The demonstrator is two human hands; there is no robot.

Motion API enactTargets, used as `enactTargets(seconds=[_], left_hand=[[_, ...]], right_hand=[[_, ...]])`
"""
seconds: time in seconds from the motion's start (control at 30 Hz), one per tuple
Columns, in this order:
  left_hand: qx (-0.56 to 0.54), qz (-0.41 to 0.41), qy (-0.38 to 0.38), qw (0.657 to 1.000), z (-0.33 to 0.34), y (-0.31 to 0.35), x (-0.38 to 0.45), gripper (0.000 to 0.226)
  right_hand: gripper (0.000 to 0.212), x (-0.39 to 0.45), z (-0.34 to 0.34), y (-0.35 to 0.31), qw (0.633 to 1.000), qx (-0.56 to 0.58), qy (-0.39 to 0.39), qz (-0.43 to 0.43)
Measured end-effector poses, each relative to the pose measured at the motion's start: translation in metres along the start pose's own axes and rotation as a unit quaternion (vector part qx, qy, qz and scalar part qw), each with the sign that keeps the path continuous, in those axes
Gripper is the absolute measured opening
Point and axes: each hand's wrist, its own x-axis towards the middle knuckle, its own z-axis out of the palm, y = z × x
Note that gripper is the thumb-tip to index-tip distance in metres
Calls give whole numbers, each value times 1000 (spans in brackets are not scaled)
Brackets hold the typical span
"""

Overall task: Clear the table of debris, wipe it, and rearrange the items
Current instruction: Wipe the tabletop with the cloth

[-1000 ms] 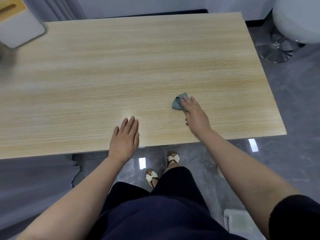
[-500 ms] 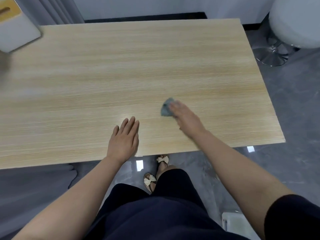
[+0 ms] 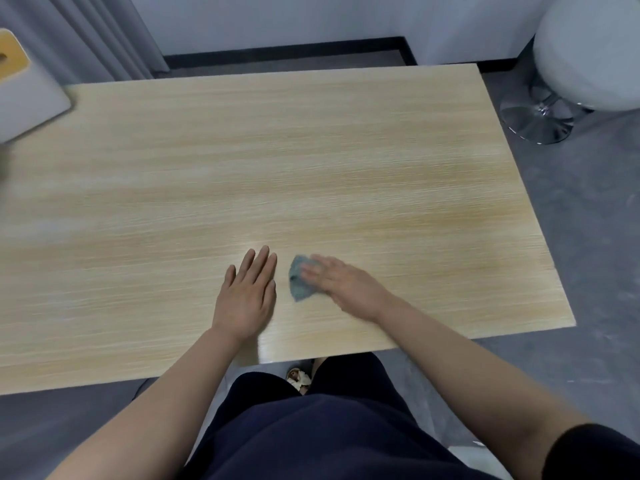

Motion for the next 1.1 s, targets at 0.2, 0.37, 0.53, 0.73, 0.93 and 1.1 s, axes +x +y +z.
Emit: enactTargets(seconds=[0.2,0.37,0.53,0.73,0.93,1.1], left_hand=[[14,-19,-3,1000,-7,-1,14,66],[21,-15,4,1000,-8,-3,20,62],[29,-15,6,999,-10,-4,22,60],[10,-45,9,999,-12,7,34,65],[-14,-75,11,997,-14,7,45,71],[-10,-60,0,998,-17,1,49,71]], right_hand=[[52,19,-33,68,962,-1,99,255],[60,22,3,11,990,14,70,122],[63,27,-10,13,997,27,-32,-59],[69,45,-57,107,966,13,83,243],[45,46,-13,45,992,30,70,97],[58,47,-17,40,996,24,-33,-78]])
